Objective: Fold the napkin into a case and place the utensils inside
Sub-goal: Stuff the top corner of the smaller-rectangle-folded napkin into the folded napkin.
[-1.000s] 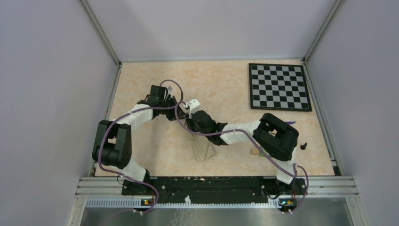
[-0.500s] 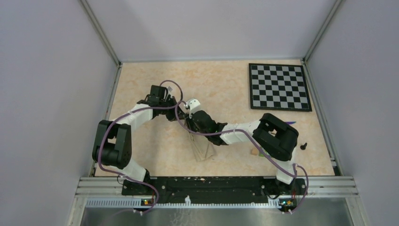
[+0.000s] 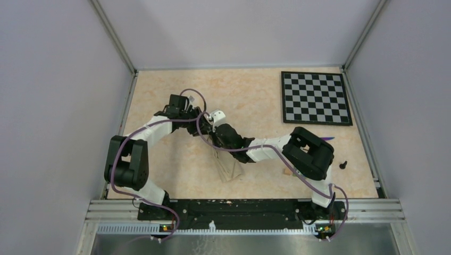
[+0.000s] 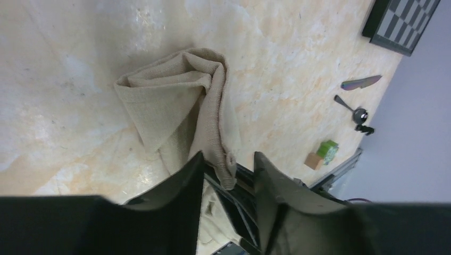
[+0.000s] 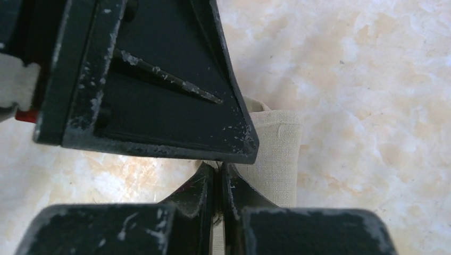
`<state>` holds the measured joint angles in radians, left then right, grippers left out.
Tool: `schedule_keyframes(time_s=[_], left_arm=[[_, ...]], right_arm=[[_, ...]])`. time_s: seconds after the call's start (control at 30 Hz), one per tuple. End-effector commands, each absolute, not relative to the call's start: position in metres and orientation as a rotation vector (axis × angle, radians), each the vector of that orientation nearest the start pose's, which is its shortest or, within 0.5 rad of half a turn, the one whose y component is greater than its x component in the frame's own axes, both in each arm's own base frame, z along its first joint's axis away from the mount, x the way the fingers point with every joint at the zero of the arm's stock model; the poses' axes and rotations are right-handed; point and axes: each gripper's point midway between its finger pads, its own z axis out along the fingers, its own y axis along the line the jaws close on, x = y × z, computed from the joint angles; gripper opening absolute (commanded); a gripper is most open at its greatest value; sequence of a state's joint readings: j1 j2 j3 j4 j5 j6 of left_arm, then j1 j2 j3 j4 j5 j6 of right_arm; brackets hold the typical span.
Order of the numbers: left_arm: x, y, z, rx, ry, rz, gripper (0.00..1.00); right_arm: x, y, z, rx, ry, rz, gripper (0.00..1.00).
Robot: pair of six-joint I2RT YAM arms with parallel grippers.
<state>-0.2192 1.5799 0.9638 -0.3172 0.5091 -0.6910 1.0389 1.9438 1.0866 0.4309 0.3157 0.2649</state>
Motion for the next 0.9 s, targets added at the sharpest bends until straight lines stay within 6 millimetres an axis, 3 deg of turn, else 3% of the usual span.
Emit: schedule_keyframes(time_s=[0.0,0.07,0.17,0.33,0.57,0.67,0.87], left_arm=[[0.338,-0.180,0.114,-0.300,2.500,-0.969,0.65],[0.337,-0.169,0.114,-0.295,2.480,-0.882,0.81],[0.334,-0.151,0.109,-0.317,2.455,-0.750,0.84],[0.326,-0.141,0.084,-0.342,2.456,-0.631,0.63],[0.328,-0.160,0.071,-0.138,2.390,-0.497,0.23],[0.332,-0.175,0.073,-0.023,2.332,-0.417,0.20],[0.339,-0.185,0.071,0.076,2.298,-0.312,0.30]], right_arm=[[0.303,0.435,0.097,-0.495,1.901,0.650,0.00],[0.301,0.430,0.100,-0.450,1.920,0.732,0.00],[0.301,0.423,0.107,-0.406,1.926,0.808,0.00],[0.302,0.417,0.115,-0.339,1.933,0.883,0.00],[0.307,0.410,0.114,-0.281,1.954,0.921,0.00],[0.309,0.407,0.114,-0.266,1.956,0.934,0.00],[0.310,0.405,0.115,-0.263,1.953,0.943,0.00]])
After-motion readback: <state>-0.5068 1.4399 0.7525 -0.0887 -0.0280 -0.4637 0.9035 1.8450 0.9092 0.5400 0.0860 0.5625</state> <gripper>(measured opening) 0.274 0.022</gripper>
